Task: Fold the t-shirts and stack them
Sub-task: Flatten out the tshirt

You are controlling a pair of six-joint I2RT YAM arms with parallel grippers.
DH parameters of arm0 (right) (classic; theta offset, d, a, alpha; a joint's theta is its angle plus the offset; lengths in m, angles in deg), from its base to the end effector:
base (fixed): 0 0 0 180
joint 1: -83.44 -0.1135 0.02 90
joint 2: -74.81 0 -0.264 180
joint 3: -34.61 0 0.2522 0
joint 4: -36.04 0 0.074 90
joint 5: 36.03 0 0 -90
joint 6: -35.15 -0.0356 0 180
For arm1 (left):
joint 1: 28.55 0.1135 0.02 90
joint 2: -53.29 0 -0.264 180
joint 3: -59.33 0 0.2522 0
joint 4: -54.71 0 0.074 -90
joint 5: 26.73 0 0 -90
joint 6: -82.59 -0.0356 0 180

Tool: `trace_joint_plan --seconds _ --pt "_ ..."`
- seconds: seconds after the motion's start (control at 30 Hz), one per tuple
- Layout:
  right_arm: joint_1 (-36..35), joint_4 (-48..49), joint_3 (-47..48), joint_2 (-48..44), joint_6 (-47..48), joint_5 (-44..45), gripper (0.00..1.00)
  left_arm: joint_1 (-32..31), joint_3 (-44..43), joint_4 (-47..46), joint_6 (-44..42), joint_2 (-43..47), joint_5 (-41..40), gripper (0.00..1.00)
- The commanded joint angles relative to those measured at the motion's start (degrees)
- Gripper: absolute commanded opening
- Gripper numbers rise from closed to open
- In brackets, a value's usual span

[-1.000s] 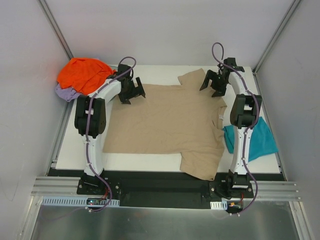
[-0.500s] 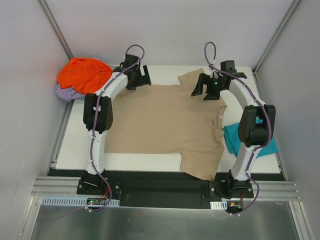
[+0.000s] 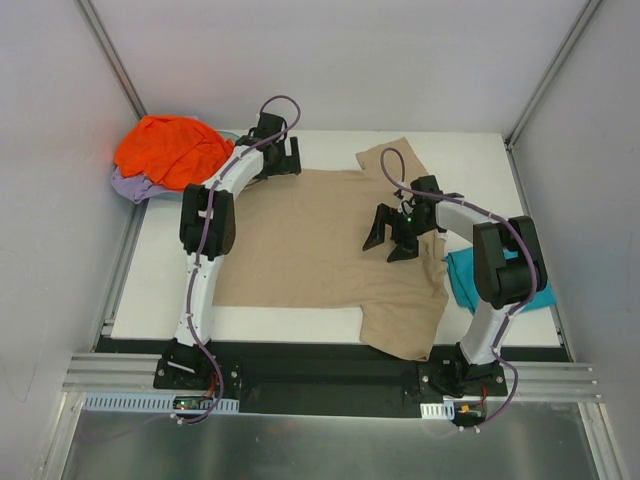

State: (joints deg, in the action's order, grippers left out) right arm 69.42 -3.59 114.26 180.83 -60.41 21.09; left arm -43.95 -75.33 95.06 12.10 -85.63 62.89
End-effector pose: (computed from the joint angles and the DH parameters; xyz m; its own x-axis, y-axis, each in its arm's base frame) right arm 0.3456 0.1062 0.1603 -0.9226 -0.1465 -0.3568 -0.3298 0.7792 0.5330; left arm 0.5289 -0.1454 0.1913 -0.7254 -0.1466 -0.6726 0.0199 0.9722 -0.2334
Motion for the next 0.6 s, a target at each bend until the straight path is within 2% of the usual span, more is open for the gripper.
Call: trace_joint_plan --seconds 0.0,0.1,0.37,0.43,0.57 --pt "-0.3 -0.2 -2.3 0.0 -0.4 4.5 0.97 0.0 -6.5 0.2 -5.2 -1.5 -7.6 0.99" --pt "0.0 -2.2 -1.6 -0.2 0.5 7.0 0.97 0.6 -9.6 0.3 -7.1 -3.1 -6.9 0.99" --pt "0.9 -4.4 -0.6 -1.2 1.3 7.5 0.97 2.0 -11.3 0.7 -10.5 -3.3 -11.8 0.99" --pt "1.0 -4.5 -0.3 -1.3 1.4 7.7 0.97 2.0 -10.3 0.9 -10.3 -1.1 -9.8 0.99" --pt "0.9 -4.6 0.1 -0.8 1.1 7.2 0.97 1.5 -7.0 0.7 -8.2 2.4 2.2 0.99"
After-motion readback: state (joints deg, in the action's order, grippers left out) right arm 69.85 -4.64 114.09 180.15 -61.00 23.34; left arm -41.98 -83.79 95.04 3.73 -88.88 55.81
